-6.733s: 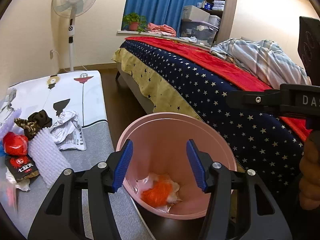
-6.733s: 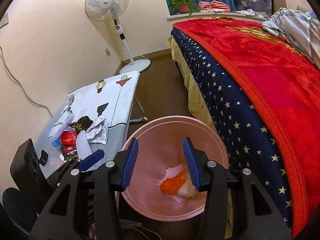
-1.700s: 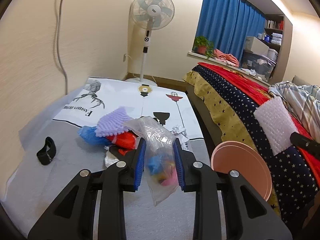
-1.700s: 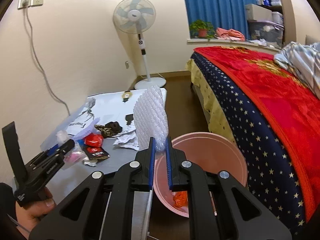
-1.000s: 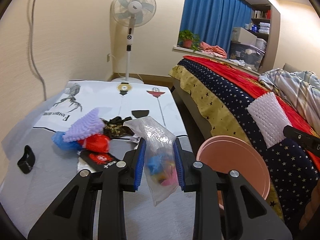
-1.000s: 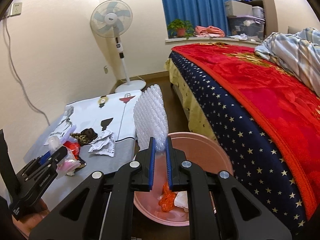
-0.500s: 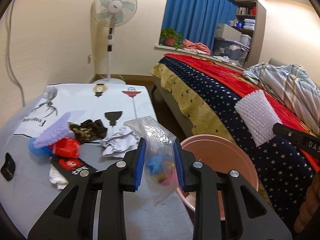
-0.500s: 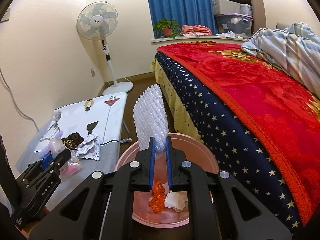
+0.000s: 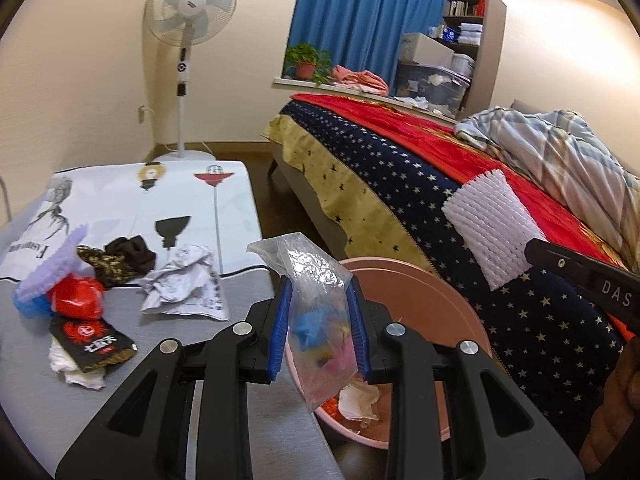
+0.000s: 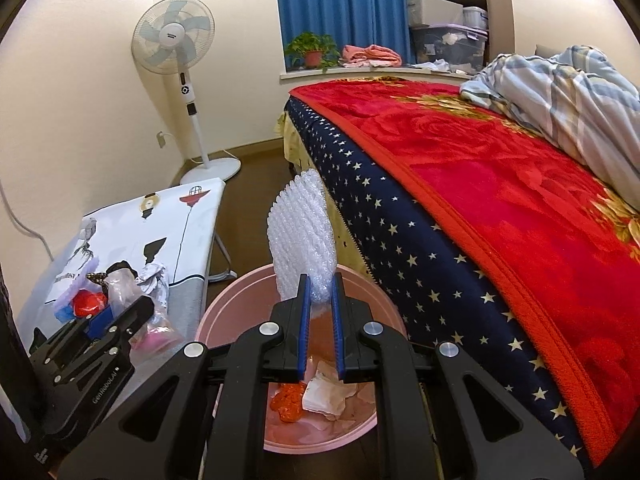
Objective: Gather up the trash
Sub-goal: 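Carry both items over the pink bin and open both tools to release them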
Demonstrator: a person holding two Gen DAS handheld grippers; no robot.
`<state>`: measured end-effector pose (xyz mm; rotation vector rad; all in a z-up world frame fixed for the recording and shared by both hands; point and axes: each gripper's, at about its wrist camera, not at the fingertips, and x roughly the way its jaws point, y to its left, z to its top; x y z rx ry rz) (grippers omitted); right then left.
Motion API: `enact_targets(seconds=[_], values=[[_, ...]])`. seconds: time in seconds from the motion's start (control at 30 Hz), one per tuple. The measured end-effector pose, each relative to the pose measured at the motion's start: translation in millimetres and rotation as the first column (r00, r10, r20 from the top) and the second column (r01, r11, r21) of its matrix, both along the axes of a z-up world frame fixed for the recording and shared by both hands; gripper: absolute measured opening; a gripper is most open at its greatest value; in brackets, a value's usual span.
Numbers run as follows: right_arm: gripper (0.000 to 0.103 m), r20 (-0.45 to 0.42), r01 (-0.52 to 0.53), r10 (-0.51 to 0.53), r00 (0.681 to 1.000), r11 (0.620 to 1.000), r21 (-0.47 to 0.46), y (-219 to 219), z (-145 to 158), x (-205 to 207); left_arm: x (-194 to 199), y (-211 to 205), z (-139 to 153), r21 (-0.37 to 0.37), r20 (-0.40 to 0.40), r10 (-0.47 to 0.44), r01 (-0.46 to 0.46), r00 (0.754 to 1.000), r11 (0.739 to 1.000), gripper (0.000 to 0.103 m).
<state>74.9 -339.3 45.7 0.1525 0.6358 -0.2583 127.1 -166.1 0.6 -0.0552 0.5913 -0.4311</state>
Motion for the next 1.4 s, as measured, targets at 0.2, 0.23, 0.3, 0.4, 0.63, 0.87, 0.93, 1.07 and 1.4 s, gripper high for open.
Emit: enact_targets(seconds=[0.2,0.23,0.3,0.4,0.63,0.87,0.93,1.07,1.4], values=[[0.011,-0.009,0.016,-0.016,1.0,1.0,-0.014,-4.1,-1.7,0.1,1.4,-13.5,-5.2,0.005,-0.013,-0.031,0.031,0.999,0.999,0.028],[0.011,-0.01,0.017,-0.018,1.0,1.0,-0.015,-4.8,-2.1,0.2,1.3,-15.5,-5.8,0.007,-0.014,-0.036,0.036,0.999,0.999,0.028],[0.011,-0.013,0.02,-0.02,1.0,1.0,-0.016,-6.4,-2.6,0.4,1.0,-18.8,-6.8,0.009,-0.016,-0.043,0.043,0.999,0.999,0.028],[0.011,-0.016,0.025,-0.025,1.0,1.0,-0.012,-7.3,-3.5,0.7,1.7,-21.6,-7.3,0.005,-0.018,-0.047,0.048,0.999,0.999,0.028],[0.036,-0.03,0.042,-0.043,0.999,0.999,-0.018,-7.5,-6.0,1.9,0.7,-24.6,-7.3,-0.006,-0.014,-0.053,0.053,0.998,0.999,0.05],[0.036,-0.022,0.044,-0.044,0.999,0.999,-0.019,-7.9,-7.0,0.4,-0.8,-18.5,-4.5,-0.008,-0.013,-0.051,0.051,0.999,0.999,0.048],[0.036,-0.016,0.04,-0.04,0.999,0.999,-0.016,-7.2,-6.2,0.2,-1.6,-15.4,-3.0,-0.008,-0.012,-0.05,0.05,0.999,0.999,0.046],[0.036,-0.012,0.017,-0.017,1.0,0.999,-0.032,-1.1,-5.6,-0.5,-3.0,-8.7,1.8,-0.017,-0.006,-0.04,0.04,0.999,0.999,0.044],[0.036,0.016,-0.025,0.026,1.0,0.999,-0.046,11.7,-0.5,-8.0,-13.8,15.0,11.6,-0.017,0.019,-0.01,0.01,1.0,1.0,0.043]])
